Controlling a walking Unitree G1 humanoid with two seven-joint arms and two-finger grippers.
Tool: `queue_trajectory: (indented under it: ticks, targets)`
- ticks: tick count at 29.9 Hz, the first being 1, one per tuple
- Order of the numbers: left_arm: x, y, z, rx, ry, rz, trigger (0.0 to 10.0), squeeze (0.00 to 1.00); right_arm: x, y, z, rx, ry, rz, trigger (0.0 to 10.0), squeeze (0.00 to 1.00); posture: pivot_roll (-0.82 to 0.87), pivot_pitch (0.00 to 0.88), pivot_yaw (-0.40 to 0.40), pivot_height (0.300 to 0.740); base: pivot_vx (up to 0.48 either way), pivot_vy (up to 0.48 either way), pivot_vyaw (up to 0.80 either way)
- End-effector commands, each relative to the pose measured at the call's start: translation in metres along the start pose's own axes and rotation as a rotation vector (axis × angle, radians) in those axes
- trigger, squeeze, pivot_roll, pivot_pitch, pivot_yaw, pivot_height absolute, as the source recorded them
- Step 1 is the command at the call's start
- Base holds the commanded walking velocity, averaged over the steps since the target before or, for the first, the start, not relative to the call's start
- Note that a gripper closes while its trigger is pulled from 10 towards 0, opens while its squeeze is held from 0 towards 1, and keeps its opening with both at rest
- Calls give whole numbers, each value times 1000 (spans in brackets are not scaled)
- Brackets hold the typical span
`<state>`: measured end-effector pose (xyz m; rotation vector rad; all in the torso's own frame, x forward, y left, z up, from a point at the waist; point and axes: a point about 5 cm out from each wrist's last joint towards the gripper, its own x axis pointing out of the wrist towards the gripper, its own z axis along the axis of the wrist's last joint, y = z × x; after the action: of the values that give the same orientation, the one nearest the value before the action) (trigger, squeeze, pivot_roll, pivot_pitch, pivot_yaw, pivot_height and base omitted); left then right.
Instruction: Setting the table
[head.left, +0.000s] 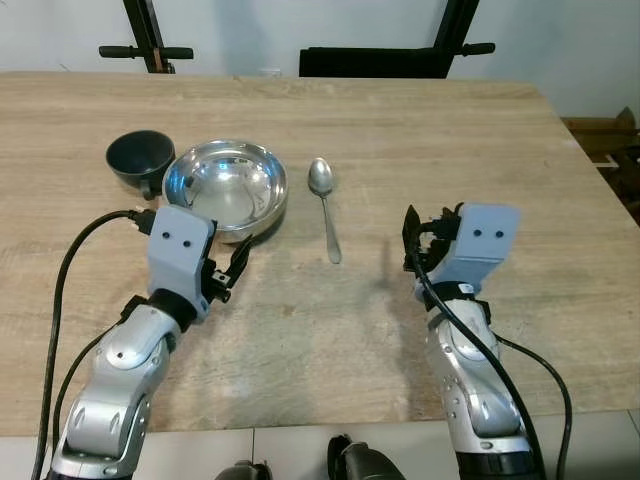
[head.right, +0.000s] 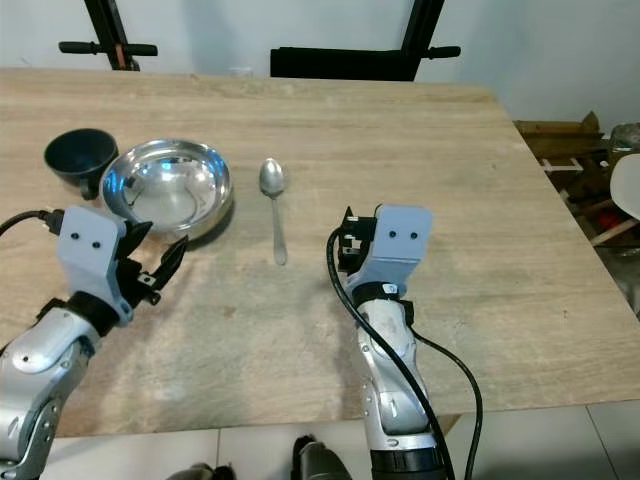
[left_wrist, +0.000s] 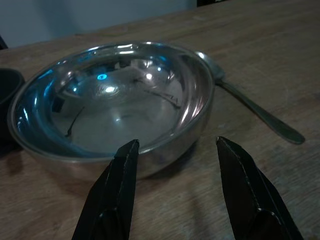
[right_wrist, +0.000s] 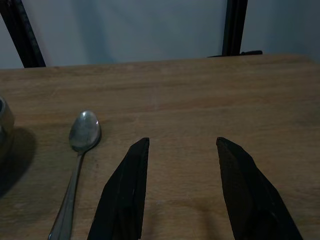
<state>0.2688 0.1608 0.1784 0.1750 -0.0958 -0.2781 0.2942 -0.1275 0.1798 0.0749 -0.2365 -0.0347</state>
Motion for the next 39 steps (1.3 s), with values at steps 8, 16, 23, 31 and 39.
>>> queue_trajectory:
  ticks: [8, 16, 23, 31, 39]
  targets:
    - [-1, -4, -2, -5, -3, 13, 10000, 0, 0, 0, -3, -4, 23, 7, 10000, 0, -72, 92, 24, 740, 0, 0, 0]
    - [-1, -4, -2, -8, -3, 13, 10000, 0, -1, -1, -5, 0, 37, 6, 10000, 0, -70, 94, 24, 740, -221, 0, 0]
    - [-1, -4, -2, -10, -3, 14, 10000, 0, -1, -1, -7, 1, 43, 7, 10000, 0, -71, 97, 25, 740, -311, 0, 0]
    - [-1, -4, -2, -9, 0, 10, 10000, 0, -2, -1, -8, 1, 49, 2, 10000, 0, -71, 99, 29, 740, -309, 0, 0]
    - [-1, -4, -2, -11, 1, 8, 10000, 0, -3, -1, -8, 2, 52, 1, 10000, 0, -73, 102, 30, 740, -309, 0, 0]
